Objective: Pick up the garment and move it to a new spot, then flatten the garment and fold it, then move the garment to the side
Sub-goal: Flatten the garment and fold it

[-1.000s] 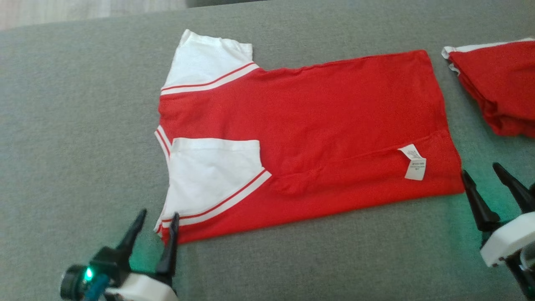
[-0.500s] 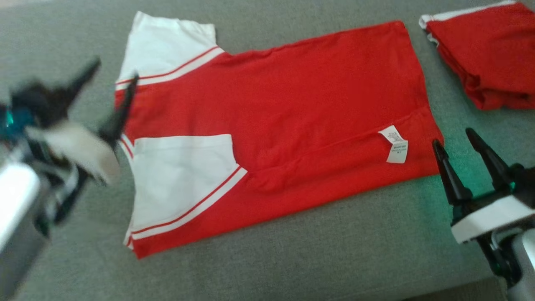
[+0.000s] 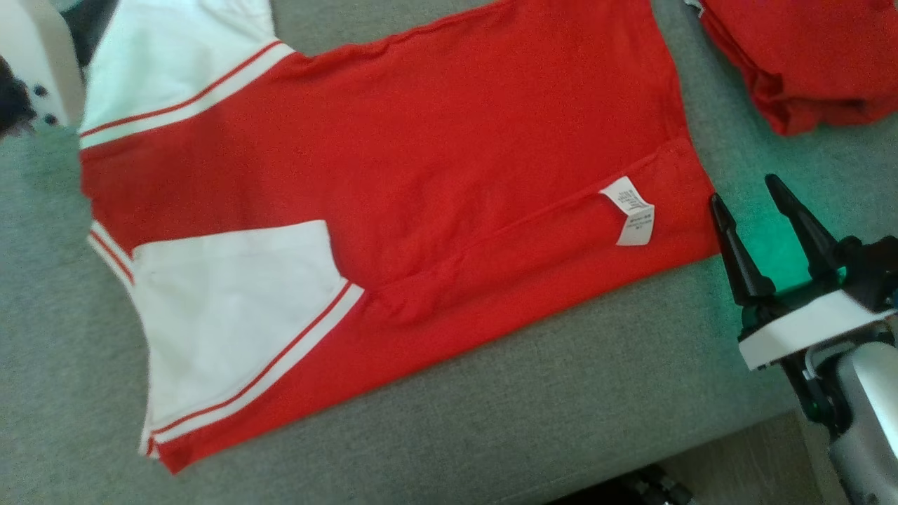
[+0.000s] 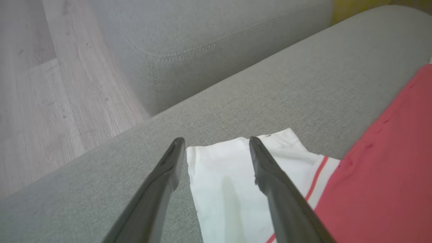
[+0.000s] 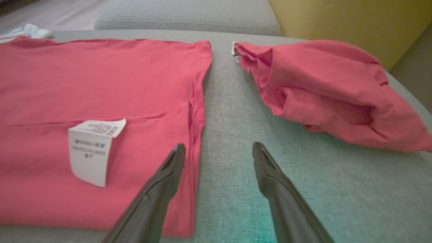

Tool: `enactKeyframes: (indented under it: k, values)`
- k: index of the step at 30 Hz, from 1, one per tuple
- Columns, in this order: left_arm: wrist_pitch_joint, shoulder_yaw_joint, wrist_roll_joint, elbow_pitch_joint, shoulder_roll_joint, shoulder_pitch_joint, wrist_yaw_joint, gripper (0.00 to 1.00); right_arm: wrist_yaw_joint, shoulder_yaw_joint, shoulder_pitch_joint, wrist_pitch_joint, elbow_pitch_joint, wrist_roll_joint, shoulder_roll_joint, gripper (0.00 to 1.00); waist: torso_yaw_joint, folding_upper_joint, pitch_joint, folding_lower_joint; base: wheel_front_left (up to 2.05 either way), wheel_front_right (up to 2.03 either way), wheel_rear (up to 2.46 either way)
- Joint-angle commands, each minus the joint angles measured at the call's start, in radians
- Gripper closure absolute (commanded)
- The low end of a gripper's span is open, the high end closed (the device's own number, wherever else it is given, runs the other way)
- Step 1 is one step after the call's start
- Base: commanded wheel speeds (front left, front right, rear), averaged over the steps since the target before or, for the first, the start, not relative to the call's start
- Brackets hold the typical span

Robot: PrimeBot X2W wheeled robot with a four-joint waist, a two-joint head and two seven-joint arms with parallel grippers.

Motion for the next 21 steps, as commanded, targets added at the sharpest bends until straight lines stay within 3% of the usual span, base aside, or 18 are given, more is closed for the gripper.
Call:
enactKeyframes:
  k: [1, 8, 14, 21]
  values:
    - [0.014, 0.04, -0.005, -0.015, 0.042, -0.054, -0.004, 0.0, -0.001, 0.011, -0.004, -0.015, -0.018, 0.003, -0.015, 0.0, -0.021, 0.0, 0.022, -0.0002, 0.0, 0.0, 0.0]
    - [0.119, 0.017, -0.001, 0.081, 0.077, -0.11, -0.008, 0.0, -0.001, 0.044, -0.045, -0.048, 0.027, 0.014, -0.006, 0.0, -0.06, 0.0, 0.058, -0.0002, 0.0, 0.0, 0.0]
    - [0.107, 0.0, 0.052, 0.134, 0.117, -0.116, -0.001, 0.0, -0.001, 0.069, -0.067, -0.068, 0.06, 0.021, 0.007, 0.0, -0.084, 0.0, 0.071, -0.0002, 0.0, 0.0, 0.0]
    - [0.081, -0.001, 0.05, 0.176, 0.12, -0.11, -0.003, 0.0, -0.001, 0.079, -0.072, -0.081, 0.085, 0.029, 0.009, 0.0, -0.102, 0.0, 0.077, -0.0002, 0.0, 0.0, 0.0]
